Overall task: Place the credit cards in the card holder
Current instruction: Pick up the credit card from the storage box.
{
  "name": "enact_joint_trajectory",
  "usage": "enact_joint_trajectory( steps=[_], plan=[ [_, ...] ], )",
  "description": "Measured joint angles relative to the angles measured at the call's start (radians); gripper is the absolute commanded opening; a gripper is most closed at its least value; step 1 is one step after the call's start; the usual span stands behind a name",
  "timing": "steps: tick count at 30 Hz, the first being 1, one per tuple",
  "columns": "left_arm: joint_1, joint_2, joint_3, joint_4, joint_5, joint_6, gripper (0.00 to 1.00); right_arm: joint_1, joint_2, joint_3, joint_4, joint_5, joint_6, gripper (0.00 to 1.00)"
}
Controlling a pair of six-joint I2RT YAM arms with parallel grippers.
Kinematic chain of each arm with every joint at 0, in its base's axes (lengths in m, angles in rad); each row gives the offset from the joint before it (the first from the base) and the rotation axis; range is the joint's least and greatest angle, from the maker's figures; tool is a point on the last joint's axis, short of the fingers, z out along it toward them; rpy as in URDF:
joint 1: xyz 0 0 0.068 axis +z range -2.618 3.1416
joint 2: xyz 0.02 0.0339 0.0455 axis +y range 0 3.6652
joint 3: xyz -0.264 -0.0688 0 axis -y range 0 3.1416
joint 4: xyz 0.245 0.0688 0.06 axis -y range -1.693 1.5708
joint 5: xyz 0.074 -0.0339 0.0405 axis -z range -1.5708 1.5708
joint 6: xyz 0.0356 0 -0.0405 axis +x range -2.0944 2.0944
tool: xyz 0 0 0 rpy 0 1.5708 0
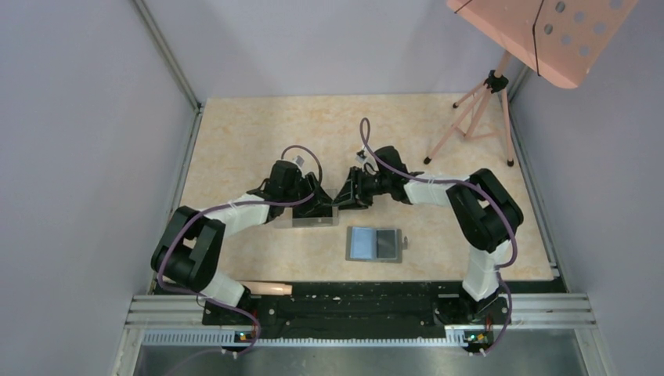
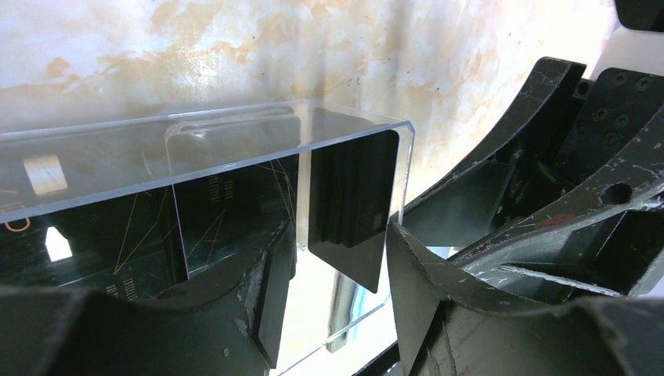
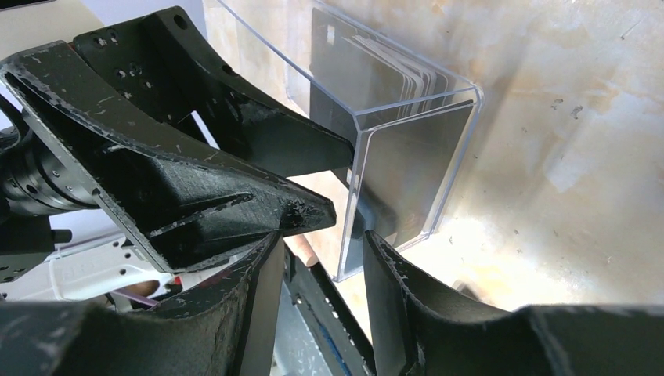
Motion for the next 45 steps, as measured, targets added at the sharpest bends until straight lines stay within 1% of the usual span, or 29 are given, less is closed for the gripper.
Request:
enact_joint_trajectory(
  steps=[12, 15, 17, 19, 21, 24, 26, 28, 31, 35, 40, 45],
  plan=[
    [0.000, -0.008, -0.004, 0.026, 0.012, -0.005, 0.54, -0.001, -0.022, 0.000, -0.012, 0.005, -0.008, 0.40],
    [0.002, -0.003, -0.005, 0.042, 0.019, -0.005, 0.53, -0.005, -0.027, -0.028, 0.044, 0.001, 0.018, 0.41],
    [0.002, 0.000, -0.005, 0.051, 0.029, -0.007, 0.53, -0.013, -0.031, -0.072, 0.122, -0.010, 0.056, 0.40],
    [0.000, 0.000, -0.005, 0.060, 0.040, -0.009, 0.53, -0.021, -0.035, -0.117, 0.197, -0.017, 0.100, 0.38],
    [-0.001, 0.000, -0.005, 0.070, 0.051, -0.011, 0.54, -0.029, -0.039, -0.151, 0.242, -0.017, 0.127, 0.33],
    [-0.005, 0.000, -0.005, 0.081, 0.061, -0.013, 0.54, -0.040, -0.063, -0.187, 0.255, 0.005, 0.141, 0.23],
    [-0.007, 0.000, -0.005, 0.084, 0.066, -0.013, 0.54, -0.051, -0.090, -0.194, 0.243, 0.024, 0.137, 0.13],
    [-0.007, 0.000, -0.005, 0.084, 0.073, -0.013, 0.53, -0.062, -0.117, -0.196, 0.236, 0.044, 0.130, 0.01],
    [-0.007, 0.000, -0.005, 0.084, 0.080, -0.013, 0.53, -0.073, -0.137, -0.196, 0.233, 0.068, 0.120, 0.00],
    [-0.007, 0.002, -0.005, 0.082, 0.080, -0.012, 0.53, -0.074, -0.127, -0.192, 0.172, 0.090, 0.097, 0.00],
    [-0.007, 0.008, -0.005, 0.080, 0.080, -0.011, 0.53, -0.063, -0.064, -0.155, 0.116, 0.093, 0.086, 0.00],
    [-0.007, 0.027, -0.003, 0.076, 0.083, -0.008, 0.53, -0.014, 0.019, -0.071, 0.076, 0.077, 0.072, 0.00]
  ],
)
